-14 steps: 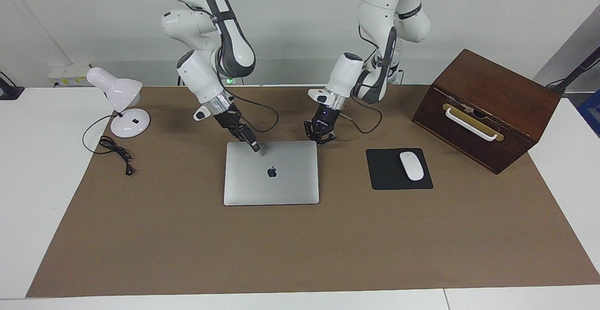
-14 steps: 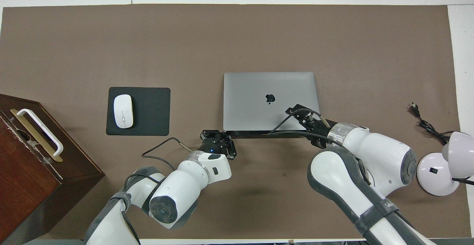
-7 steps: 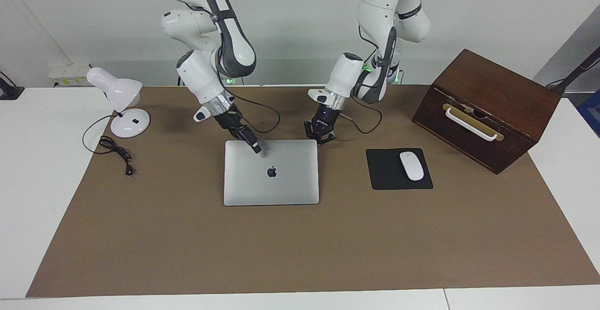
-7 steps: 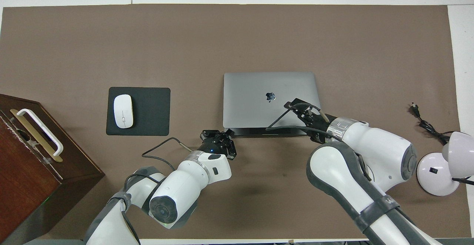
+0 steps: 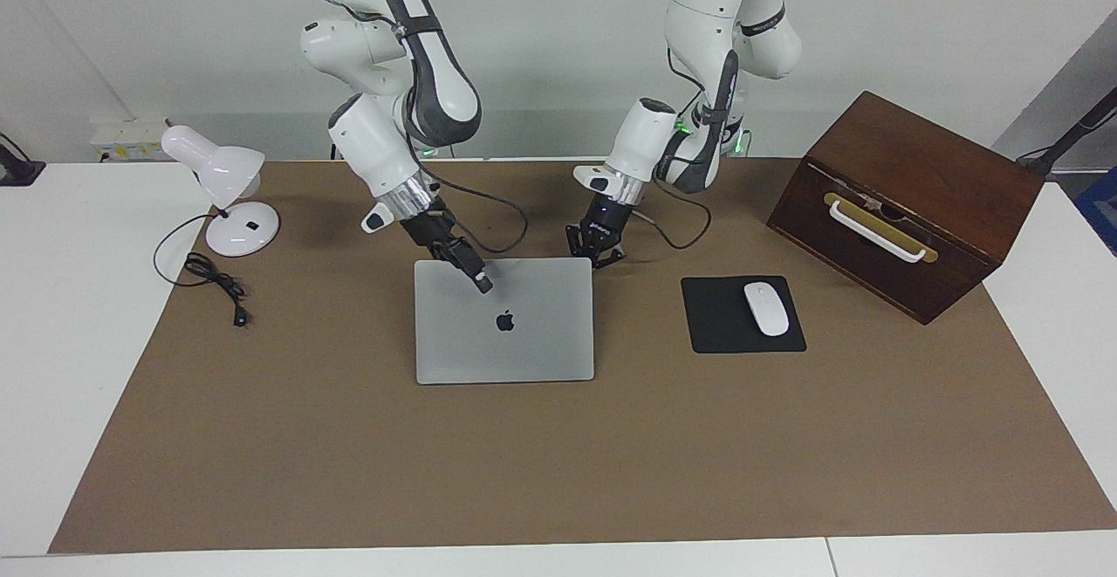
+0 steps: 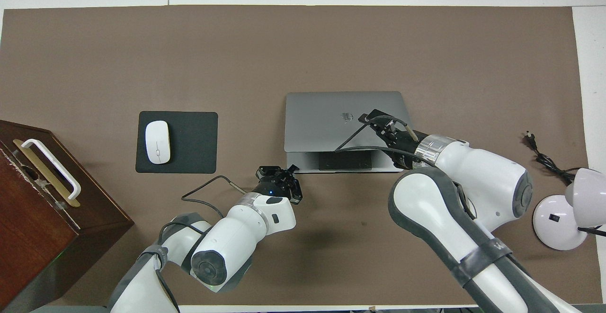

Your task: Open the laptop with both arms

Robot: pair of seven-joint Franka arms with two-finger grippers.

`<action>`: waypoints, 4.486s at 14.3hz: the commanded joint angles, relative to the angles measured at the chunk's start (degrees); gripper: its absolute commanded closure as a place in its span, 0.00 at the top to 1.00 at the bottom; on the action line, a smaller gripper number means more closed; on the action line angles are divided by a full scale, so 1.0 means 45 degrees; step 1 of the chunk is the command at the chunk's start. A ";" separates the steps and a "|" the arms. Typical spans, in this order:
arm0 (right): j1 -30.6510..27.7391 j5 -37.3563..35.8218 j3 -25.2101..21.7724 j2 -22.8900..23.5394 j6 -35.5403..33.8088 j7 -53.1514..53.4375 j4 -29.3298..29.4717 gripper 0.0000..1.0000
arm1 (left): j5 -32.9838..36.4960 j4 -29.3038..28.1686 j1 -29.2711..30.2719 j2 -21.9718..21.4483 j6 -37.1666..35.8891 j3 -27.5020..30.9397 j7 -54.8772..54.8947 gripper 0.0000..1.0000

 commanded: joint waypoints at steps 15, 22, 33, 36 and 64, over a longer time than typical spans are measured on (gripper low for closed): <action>-0.0631 0.0147 -0.0060 0.2065 0.0207 -0.0487 0.3804 1.00 | -0.0005 0.0374 -0.0280 0.0740 0.0219 0.0211 0.0177 0.00; -0.0943 0.0030 -0.0079 0.2631 0.0227 -0.0506 0.4996 1.00 | -0.0005 0.0374 -0.0280 0.0740 0.0219 0.0211 0.0177 0.00; -0.1158 -0.0146 -0.0060 0.3785 0.0285 -0.0584 0.6326 1.00 | -0.0005 0.0374 -0.0280 0.0838 0.0219 0.0212 0.0197 0.00; -0.1100 -0.0165 -0.0079 0.3610 0.0110 -0.0526 0.6210 1.00 | -0.0005 0.0374 -0.0280 0.0838 0.0219 0.0212 0.0236 0.00; -0.5280 -1.4462 -0.0353 -0.0646 -1.4479 -0.4042 0.9202 1.00 | -0.0064 0.2635 0.2430 -0.4706 -1.0881 0.0329 0.0236 0.00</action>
